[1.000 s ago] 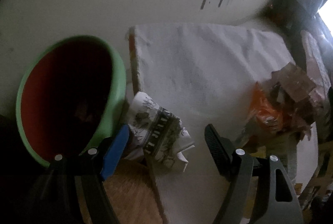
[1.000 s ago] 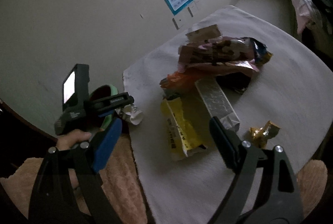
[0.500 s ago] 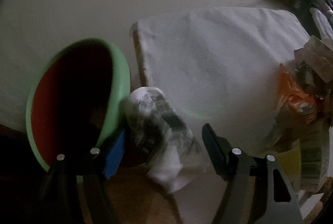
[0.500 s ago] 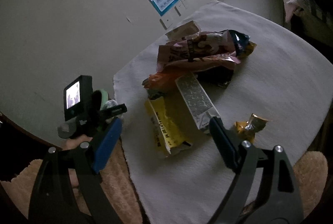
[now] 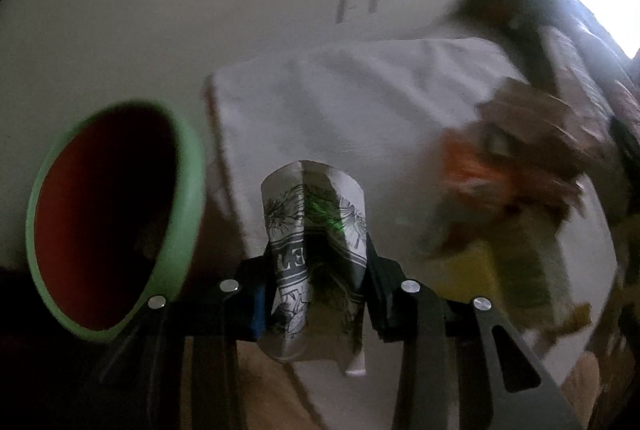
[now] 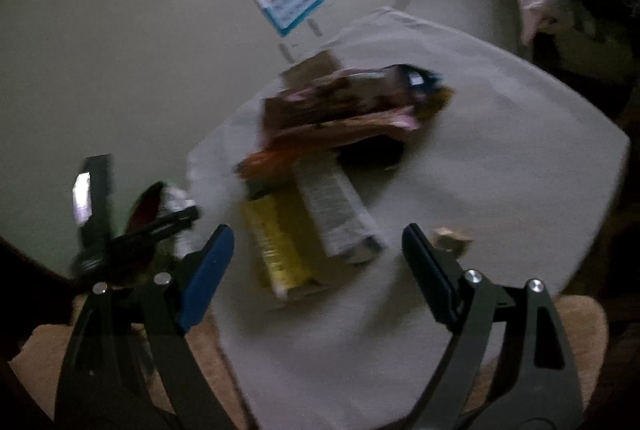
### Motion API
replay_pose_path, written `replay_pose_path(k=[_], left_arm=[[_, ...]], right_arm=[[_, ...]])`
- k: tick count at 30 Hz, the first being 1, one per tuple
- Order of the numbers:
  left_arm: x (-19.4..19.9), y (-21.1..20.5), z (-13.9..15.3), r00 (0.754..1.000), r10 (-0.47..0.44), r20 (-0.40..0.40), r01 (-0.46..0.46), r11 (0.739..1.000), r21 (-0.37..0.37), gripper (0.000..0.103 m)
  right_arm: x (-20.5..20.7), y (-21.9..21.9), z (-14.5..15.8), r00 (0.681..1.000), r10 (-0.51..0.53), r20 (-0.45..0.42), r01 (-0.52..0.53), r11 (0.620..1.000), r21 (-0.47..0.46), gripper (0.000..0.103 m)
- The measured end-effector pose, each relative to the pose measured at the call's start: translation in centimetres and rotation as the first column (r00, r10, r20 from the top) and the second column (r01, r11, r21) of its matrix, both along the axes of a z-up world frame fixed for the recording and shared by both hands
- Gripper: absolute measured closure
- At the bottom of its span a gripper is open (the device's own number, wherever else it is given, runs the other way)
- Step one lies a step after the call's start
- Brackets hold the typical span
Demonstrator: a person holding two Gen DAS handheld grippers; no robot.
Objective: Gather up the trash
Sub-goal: 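Lift the printed paper with the left tool while the right tool grasps a foil wrapper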
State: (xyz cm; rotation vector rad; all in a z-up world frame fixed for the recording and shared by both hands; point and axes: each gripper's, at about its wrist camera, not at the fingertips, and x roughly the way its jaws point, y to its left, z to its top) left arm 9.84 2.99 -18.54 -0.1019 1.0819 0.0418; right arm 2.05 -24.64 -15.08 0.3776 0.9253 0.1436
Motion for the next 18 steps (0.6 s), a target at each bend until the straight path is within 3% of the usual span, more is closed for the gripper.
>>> replay_pose_path(k=[5,9,16,18], left_arm=[[-1.8,-2.2,1.6,0.994,-0.101,0.040,0.101,0.995,0.006,0.068],[-3.3,-3.7,2.7,0.986,-0.153,0.069,0.152,0.988,0.029,0.067],[-4.6,-5.6,5.0,0.966,-0.221,0.134,0.211,0.973,0.089,0.067],[-4.5,-5.8,5.3,0.962,-0.232,0.145,0.220,0.971,0.096,0.067]], right_arm=[[0.0,-4.2,-1.7,0.990,-0.126,-0.069,0.120,0.989,-0.085,0.019],[0.1,-6.6,-4.0,0.972,-0.192,-0.139,0.180,0.979,-0.094,0.019],[0.9,-5.5,-6.0,0.976,-0.133,-0.175,0.116,0.988,-0.103,0.019],[1.3,-4.9,-6.3,0.978,-0.108,-0.177,0.090,0.990,-0.109,0.026]])
